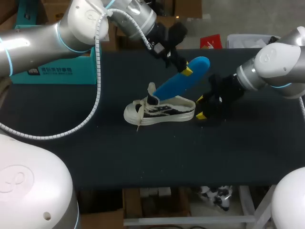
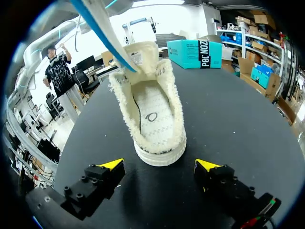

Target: Open the shoe tongue, take the insole out of the shoe, put the insole back into the shoe, and pack the shoe into the shoebox

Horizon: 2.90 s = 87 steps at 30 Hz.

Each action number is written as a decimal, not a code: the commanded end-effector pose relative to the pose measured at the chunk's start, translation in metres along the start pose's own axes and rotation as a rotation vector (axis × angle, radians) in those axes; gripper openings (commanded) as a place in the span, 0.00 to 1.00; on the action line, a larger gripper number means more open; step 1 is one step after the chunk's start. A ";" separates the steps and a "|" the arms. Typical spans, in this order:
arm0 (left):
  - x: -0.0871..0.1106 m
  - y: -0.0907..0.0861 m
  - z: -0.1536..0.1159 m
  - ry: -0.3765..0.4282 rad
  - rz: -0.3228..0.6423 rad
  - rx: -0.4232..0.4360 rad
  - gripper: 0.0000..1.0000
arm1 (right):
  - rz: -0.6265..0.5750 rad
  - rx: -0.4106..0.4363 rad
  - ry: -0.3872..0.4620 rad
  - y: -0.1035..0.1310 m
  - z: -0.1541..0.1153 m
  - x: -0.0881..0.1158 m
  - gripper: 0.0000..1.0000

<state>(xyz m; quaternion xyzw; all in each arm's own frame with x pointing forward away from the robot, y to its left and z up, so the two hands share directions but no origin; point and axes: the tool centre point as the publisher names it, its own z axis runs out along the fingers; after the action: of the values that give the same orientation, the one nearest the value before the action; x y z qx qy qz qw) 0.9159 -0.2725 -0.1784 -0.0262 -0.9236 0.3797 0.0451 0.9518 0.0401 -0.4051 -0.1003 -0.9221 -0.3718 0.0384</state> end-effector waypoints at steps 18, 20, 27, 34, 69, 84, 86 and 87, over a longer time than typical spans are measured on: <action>0.025 -0.029 -0.098 0.093 -0.124 0.264 0.00 | -0.104 0.443 -0.005 0.080 -0.065 -0.017 1.00; 0.028 -0.022 -0.108 0.076 -0.140 0.261 0.00 | -0.102 0.486 -0.012 0.087 -0.065 -0.017 1.00; 0.044 0.004 -0.149 -0.002 -0.259 0.243 0.00 | -0.094 0.575 -0.052 0.103 -0.061 -0.013 1.00; 0.059 0.049 -0.183 -0.105 -0.361 0.192 0.00 | -0.123 0.644 -0.060 0.123 -0.041 -0.004 1.00; 0.055 0.213 -0.208 -0.253 -0.724 0.089 0.00 | -0.119 0.831 -0.085 0.126 0.037 -0.019 0.67; 0.047 0.231 -0.207 -0.246 -0.735 0.086 0.00 | -0.078 0.836 -0.139 0.125 0.050 -0.011 0.00; 0.044 0.230 -0.208 -0.237 -0.728 0.085 0.00 | -0.056 0.835 -0.153 0.125 0.048 -0.009 0.00; 0.043 0.229 -0.208 -0.229 -0.720 0.084 0.00 | -0.048 0.834 -0.154 0.125 0.047 -0.007 0.00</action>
<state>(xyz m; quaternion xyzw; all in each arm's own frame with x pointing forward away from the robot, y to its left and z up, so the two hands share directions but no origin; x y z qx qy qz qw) 0.8902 0.0391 -0.1899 0.3501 -0.8544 0.3785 0.0653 0.9900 0.1578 -0.3583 -0.0800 -0.9961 0.0384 0.0005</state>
